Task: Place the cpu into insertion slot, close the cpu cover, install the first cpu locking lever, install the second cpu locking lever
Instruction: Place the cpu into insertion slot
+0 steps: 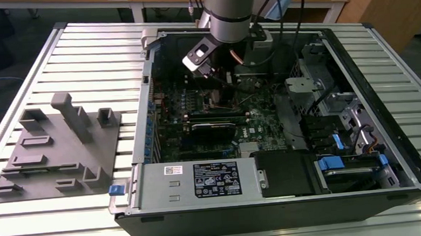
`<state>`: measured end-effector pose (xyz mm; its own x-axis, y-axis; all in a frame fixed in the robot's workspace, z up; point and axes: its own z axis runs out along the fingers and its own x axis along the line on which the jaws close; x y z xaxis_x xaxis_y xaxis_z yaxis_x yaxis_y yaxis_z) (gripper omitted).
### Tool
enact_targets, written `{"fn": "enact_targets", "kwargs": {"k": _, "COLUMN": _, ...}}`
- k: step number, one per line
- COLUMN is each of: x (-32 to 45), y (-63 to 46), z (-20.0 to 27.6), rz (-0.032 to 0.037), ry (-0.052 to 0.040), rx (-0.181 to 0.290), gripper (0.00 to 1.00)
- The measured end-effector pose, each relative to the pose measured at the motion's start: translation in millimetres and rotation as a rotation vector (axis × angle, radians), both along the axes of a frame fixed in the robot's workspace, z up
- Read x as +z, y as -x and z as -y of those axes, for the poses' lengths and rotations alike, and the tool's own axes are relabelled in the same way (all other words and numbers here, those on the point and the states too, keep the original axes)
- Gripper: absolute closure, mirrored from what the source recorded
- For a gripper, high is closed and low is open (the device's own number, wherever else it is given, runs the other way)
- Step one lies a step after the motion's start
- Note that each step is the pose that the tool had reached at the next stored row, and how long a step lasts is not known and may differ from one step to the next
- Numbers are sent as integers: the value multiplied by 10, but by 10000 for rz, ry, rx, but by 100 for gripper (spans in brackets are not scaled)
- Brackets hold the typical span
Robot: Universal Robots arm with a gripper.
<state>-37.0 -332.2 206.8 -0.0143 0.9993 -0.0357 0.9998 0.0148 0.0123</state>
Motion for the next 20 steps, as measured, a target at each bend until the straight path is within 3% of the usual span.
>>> {"fn": "enact_targets", "kwargs": {"k": 20, "x": -76, "y": 37, "z": -1, "rz": 1, "ry": -1, "rx": -51, "gripper": 46}}
